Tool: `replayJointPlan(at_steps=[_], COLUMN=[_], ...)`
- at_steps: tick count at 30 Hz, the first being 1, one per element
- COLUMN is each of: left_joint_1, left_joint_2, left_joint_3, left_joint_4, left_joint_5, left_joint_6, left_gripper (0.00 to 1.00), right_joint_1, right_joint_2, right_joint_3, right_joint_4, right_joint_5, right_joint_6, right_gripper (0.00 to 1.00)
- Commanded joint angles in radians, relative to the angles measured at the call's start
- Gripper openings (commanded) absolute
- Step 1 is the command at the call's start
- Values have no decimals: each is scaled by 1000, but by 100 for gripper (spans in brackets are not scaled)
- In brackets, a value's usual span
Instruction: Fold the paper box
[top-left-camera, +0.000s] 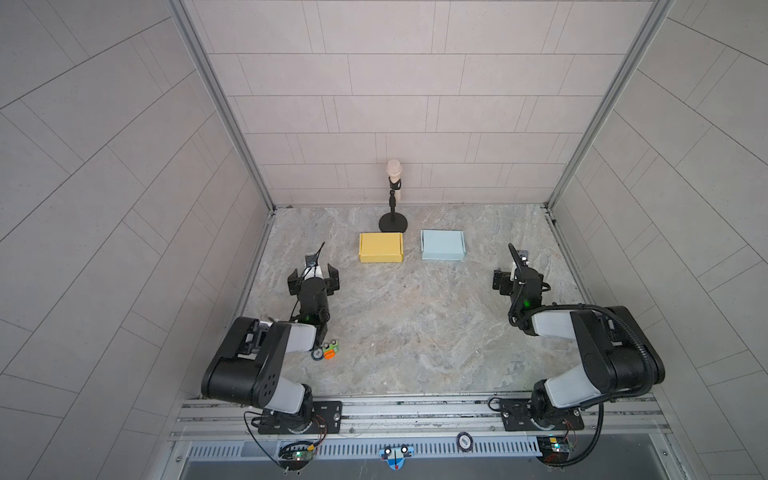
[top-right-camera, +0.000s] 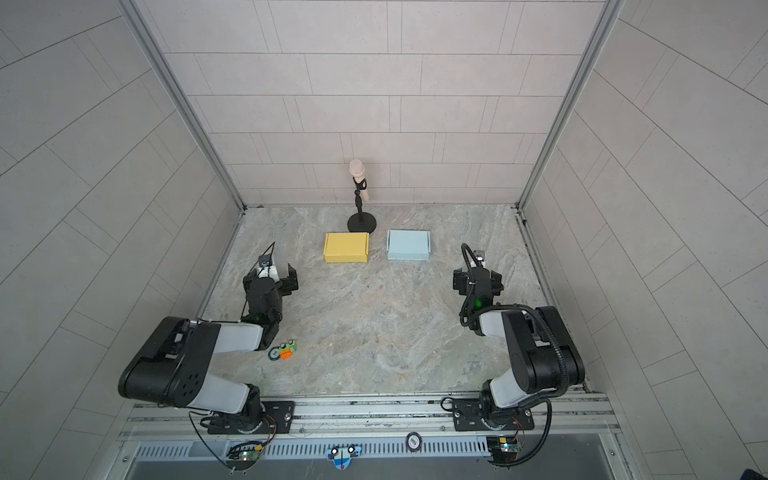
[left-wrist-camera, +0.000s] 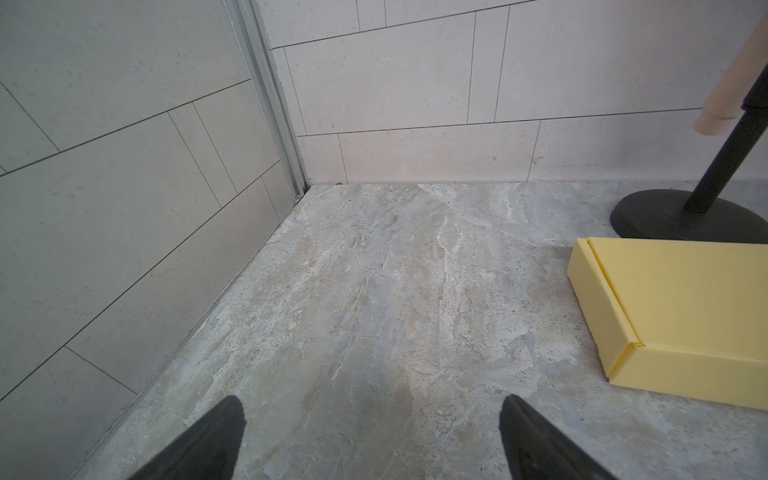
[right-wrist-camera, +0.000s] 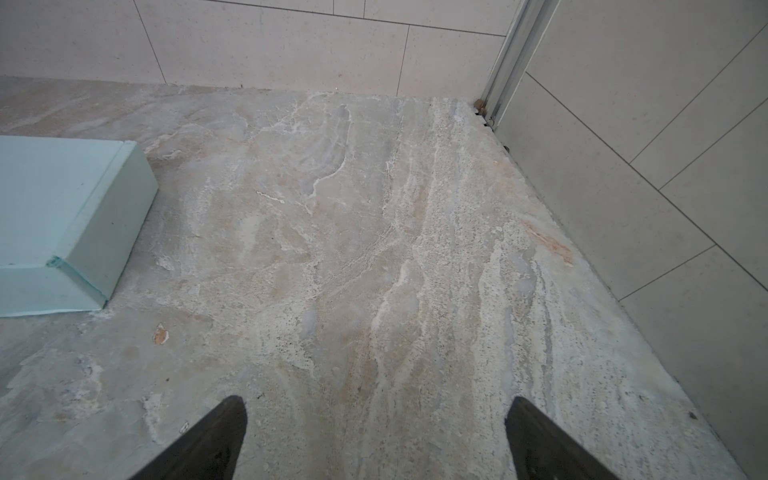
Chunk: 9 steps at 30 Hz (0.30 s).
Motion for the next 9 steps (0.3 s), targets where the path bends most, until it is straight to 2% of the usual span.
replayJointPlan(at_steps=[1,9], left_joint_1=[4,28], left_joint_2=[1,-1], left_joint_3=[22,34], left_joint_4=[-4,-31], left_joint_5=[6,-22], left_joint_6=[-11,-51], left_gripper=[100,100], right_joint_1=[4,3], right_joint_2=[2,2], right_joint_3=[15,16], right_joint_4=[-9,-8], right_joint_5=[14,13], right_joint_6=[-19,-18], right_gripper=[100,99])
